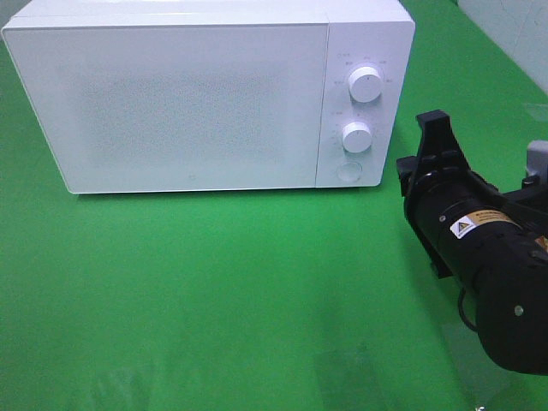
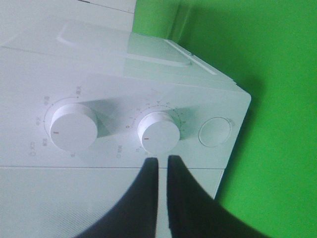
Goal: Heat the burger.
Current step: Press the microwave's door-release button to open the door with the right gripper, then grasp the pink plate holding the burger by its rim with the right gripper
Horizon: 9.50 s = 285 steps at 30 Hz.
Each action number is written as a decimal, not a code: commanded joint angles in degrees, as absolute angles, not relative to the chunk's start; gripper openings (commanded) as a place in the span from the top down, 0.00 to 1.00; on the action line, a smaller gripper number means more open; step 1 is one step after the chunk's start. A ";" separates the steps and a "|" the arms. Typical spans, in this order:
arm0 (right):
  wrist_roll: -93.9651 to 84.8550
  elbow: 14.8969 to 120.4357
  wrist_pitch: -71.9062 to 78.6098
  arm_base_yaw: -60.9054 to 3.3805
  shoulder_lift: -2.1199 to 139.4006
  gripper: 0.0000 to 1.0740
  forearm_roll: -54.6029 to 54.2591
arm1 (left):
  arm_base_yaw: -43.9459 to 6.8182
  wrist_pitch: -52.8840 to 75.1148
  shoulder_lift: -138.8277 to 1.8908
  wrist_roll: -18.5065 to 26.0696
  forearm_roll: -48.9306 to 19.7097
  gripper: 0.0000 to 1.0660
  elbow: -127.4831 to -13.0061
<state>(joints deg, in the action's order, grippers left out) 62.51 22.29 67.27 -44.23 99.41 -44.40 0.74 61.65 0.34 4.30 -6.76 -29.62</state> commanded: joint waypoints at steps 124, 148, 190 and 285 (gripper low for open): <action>75.34 59.36 81.53 -26.70 123.47 1.00 -31.97 | 0.86 61.25 1.20 4.35 -7.16 0.17 -29.56; 73.74 59.82 81.25 -26.76 123.47 1.00 -32.09 | 0.86 61.25 1.20 4.35 -7.16 0.17 -29.56; 72.82 38.10 36.38 -29.56 105.37 1.00 -16.84 | 0.86 61.25 1.20 4.35 -7.16 0.17 -29.56; 5.96 50.48 -41.54 -14.61 94.08 0.16 14.27 | 0.86 61.25 1.20 4.35 -7.16 0.17 -29.56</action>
<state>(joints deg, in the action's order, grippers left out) 6.47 50.42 -41.88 -14.84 93.74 14.21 0.74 61.65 0.34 4.30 -6.76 -29.62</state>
